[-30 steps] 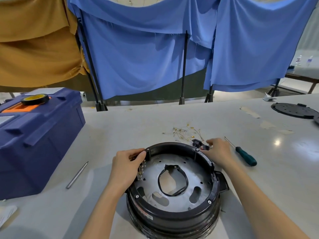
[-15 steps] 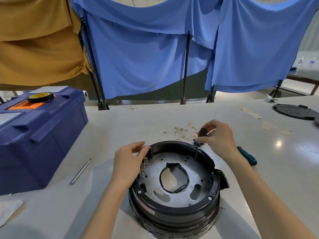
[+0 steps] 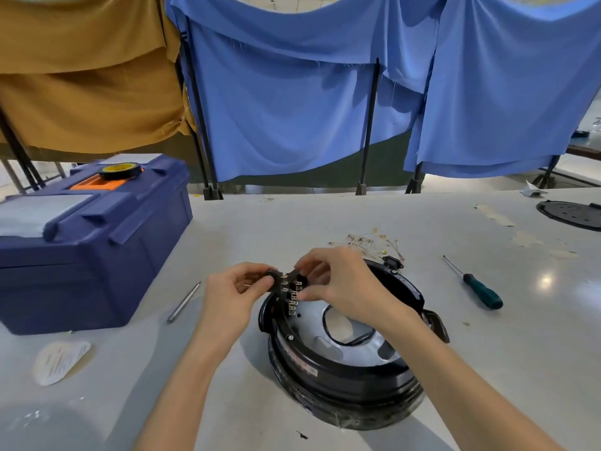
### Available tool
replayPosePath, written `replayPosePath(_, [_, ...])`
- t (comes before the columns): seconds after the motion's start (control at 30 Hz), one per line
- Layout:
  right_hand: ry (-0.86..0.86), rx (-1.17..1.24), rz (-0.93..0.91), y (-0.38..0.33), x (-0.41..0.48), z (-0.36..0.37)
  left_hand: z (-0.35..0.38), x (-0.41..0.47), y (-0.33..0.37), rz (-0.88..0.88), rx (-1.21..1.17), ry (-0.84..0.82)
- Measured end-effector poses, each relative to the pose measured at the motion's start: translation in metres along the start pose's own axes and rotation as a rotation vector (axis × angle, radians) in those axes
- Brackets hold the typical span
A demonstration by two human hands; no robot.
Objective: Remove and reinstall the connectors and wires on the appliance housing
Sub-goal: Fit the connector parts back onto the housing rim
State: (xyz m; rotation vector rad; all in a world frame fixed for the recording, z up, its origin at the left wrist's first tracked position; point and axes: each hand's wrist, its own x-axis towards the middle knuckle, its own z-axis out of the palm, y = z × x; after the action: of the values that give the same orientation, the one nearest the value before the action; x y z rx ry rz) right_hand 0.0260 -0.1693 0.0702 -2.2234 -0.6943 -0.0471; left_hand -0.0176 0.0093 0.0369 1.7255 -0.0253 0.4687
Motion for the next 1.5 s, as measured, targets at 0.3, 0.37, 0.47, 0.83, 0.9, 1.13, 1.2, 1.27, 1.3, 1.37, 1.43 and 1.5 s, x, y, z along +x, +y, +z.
replayPosePath(0.3, [-0.146, -0.152, -0.039, 0.009, -0.005, 0.022, -0.019, -0.019, -0.025, -0.078, 0.126, -0.01])
replayPosePath(0.37, [-0.142, -0.156, -0.04, 0.011, -0.005, 0.023, -0.018, -0.02, -0.025, -0.076, 0.106, 0.001])
replayPosePath(0.47, [-0.139, -0.15, -0.037, 0.014, -0.005, 0.025, -0.016, -0.021, -0.028, -0.075, 0.104, 0.028])
replayPosePath(0.83, [-0.123, -0.102, -0.037, 0.016, -0.009, 0.026, -0.018, -0.026, -0.029, -0.119, 0.089, 0.01])
replayPosePath(0.9, [-0.116, -0.104, -0.038, 0.016, -0.009, 0.026, -0.016, -0.027, -0.028, -0.118, 0.084, -0.001])
replayPosePath(1.13, [-0.117, -0.094, -0.029, 0.017, -0.009, 0.026, -0.016, -0.028, -0.028, -0.123, 0.023, 0.028])
replayPosePath(1.2, [-0.118, -0.088, -0.024, 0.017, -0.009, 0.026, -0.016, -0.029, -0.028, -0.125, 0.022, 0.028])
replayPosePath(1.27, [-0.121, -0.078, -0.022, 0.017, -0.009, 0.026, -0.015, -0.028, -0.027, -0.125, 0.026, 0.028])
replayPosePath(1.3, [-0.122, -0.075, -0.022, 0.017, -0.009, 0.026, -0.015, -0.029, -0.027, -0.125, 0.025, 0.031])
replayPosePath(1.37, [-0.123, -0.072, -0.022, 0.016, -0.01, 0.025, -0.014, -0.029, -0.026, -0.123, 0.019, 0.041])
replayPosePath(1.43, [-0.123, -0.062, -0.021, 0.016, -0.01, 0.025, -0.013, -0.03, -0.025, -0.121, 0.019, 0.051])
replayPosePath(1.5, [-0.123, -0.057, -0.019, 0.015, -0.01, 0.025, -0.012, -0.03, -0.024, -0.123, 0.021, 0.065])
